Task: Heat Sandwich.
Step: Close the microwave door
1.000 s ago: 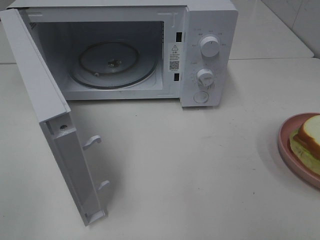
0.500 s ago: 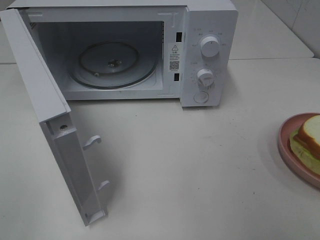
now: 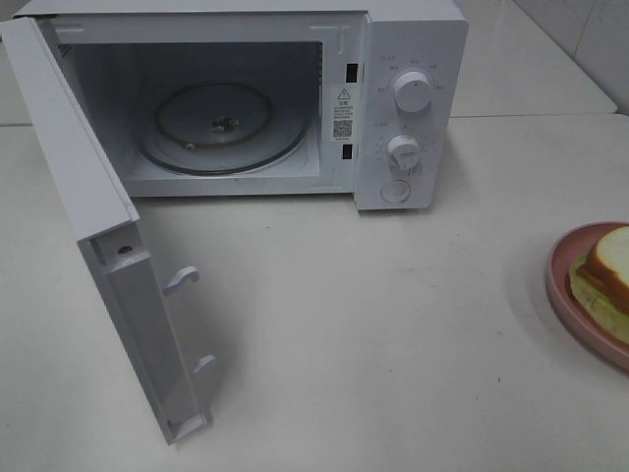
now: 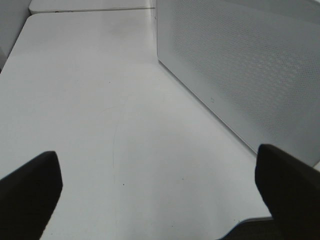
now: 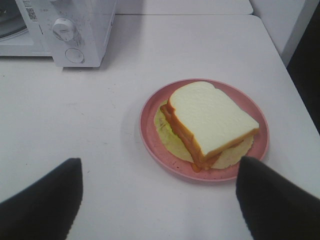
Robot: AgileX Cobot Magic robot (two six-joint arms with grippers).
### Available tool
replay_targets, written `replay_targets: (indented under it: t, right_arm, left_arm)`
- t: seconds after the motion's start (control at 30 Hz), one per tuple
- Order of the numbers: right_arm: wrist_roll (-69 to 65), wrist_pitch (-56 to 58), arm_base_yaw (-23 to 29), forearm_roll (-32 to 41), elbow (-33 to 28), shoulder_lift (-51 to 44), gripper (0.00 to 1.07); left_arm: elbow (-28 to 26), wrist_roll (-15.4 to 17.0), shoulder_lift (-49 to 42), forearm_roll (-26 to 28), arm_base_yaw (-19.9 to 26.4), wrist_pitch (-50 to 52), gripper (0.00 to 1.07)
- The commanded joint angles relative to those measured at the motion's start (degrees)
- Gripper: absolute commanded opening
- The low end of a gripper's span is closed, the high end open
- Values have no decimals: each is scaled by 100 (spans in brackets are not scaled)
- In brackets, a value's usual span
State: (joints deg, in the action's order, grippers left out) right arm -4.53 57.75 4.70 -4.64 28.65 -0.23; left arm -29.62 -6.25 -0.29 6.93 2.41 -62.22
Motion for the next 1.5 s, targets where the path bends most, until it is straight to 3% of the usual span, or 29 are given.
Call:
replay_targets:
  t: [0.03, 1.3, 1.5]
  right_arm:
    - [80, -74, -52, -11, 0, -155, 76]
    - [80, -74, -52, -11, 0, -155, 76]
    - [80, -74, -52, -11, 0, -155, 76]
  left_arm:
    - [0, -11, -29, 34, -6, 52, 98]
    - [-57, -11, -23, 183, -6, 138, 98]
    - [-160, -11, 338, 229, -6, 435, 95]
